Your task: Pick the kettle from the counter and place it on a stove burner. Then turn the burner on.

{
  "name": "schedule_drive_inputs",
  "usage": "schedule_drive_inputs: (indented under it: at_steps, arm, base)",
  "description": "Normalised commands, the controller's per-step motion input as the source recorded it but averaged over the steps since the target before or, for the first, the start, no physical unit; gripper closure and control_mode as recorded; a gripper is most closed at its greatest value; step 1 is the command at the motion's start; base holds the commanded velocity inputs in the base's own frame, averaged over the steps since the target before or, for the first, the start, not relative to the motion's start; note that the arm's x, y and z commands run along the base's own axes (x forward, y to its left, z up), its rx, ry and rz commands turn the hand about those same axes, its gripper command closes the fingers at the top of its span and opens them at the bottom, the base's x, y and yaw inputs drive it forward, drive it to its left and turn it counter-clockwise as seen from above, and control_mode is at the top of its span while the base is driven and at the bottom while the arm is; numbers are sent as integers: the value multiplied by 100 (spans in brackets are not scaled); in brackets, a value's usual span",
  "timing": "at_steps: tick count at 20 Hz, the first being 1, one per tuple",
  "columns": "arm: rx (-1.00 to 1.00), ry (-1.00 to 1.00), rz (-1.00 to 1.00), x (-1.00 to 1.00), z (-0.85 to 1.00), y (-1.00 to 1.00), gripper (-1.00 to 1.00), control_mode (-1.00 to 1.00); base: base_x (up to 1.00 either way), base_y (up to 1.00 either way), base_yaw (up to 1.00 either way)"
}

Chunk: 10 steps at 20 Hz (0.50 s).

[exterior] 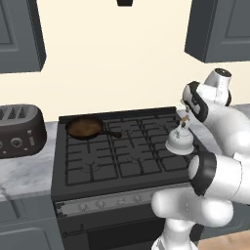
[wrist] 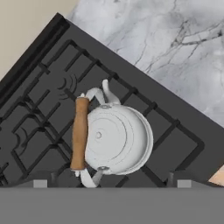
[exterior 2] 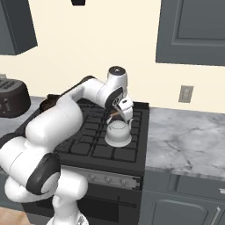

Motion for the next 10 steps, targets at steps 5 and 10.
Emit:
schedule_drive_inputs:
  at_steps: [5,10]
  arm:
    - [0,-11,13,-76,5,-8,-100,-100]
    - [0,-16,18,-82,4,-18,-100,-100]
  base:
    - [0,0,0]
    - [0,0,0]
